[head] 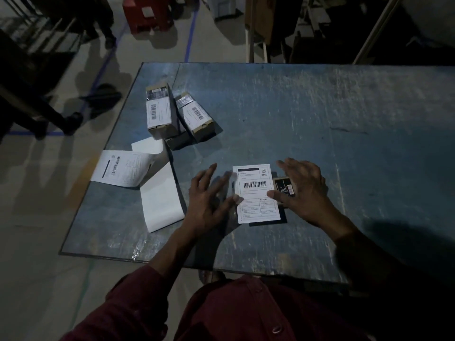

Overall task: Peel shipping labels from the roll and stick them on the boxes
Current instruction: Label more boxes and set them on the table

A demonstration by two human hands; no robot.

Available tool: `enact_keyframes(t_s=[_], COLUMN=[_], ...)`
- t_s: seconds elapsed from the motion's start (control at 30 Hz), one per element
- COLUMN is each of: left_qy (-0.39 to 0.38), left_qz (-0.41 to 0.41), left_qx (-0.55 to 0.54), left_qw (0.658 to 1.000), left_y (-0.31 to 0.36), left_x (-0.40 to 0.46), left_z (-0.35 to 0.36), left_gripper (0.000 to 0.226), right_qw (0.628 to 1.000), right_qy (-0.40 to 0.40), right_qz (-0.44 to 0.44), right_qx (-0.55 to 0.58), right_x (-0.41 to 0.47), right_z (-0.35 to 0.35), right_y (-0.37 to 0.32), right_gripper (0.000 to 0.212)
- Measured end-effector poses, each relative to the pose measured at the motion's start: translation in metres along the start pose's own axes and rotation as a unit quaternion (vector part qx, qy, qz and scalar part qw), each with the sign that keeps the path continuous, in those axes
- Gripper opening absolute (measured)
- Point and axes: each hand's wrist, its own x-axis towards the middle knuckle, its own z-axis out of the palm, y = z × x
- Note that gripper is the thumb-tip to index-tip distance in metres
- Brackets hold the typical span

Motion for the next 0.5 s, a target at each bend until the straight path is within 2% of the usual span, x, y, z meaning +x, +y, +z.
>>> enact_keyframes(t_s=[0.07,0.1,0.13,0.2,0.27,0.37,0.43,0.47,0.5], left_qy=[-0.040,-0.062,-0.079,-0.091,-0.062,-0.021,-0.026,-0.031,-0.036], left_qz=[-0.181,-0.240,-0.264,-0.276,-0.291,-0.296,-0.304,-0.300,-0.285], left_qx=[-0.141,-0.186,-0.213,-0.258,-0.294,-0.333,-0.358,-0.374,-0.380], left_qw=[0.972,0.951,0.937,0.921,0.908,0.895,0.882,0.877,0.879], left_y=[0.019,0.028,0.034,0.044,0.050,0.057,0.062,0.061,0.061], left_x=[0.006,0.012,0.018,0.024,0.027,0.028,0.028,0.028,0.028], left_z=[-0.005,-0.007,-0.006,-0.005,-0.003,0.000,-0.001,0.000,-0.002], left_gripper=[0.068,0.063,0.055,0.043,0.037,0.052,0.072,0.076,0.067], right_qw=[0.997,0.991,0.982,0.969,0.962,0.950,0.950,0.950,0.949], right_qy=[0.018,0.019,0.006,-0.015,-0.012,-0.028,-0.050,-0.058,-0.063], right_qz=[0.060,0.097,0.129,0.164,0.170,0.169,0.171,0.167,0.160], right_qx=[0.054,0.094,0.135,0.184,0.213,0.259,0.256,0.256,0.264], right_x=[0.004,0.007,0.008,0.011,0.014,0.017,0.021,0.022,0.023], right_z=[-0.005,-0.008,-0.012,-0.017,-0.020,-0.022,-0.022,-0.023,-0.025], right_y=[0.003,0.003,0.000,-0.006,-0.012,-0.016,-0.015,-0.015,-0.014], right_gripper=[0.089,0.091,0.087,0.065,0.062,0.079,0.093,0.095,0.096])
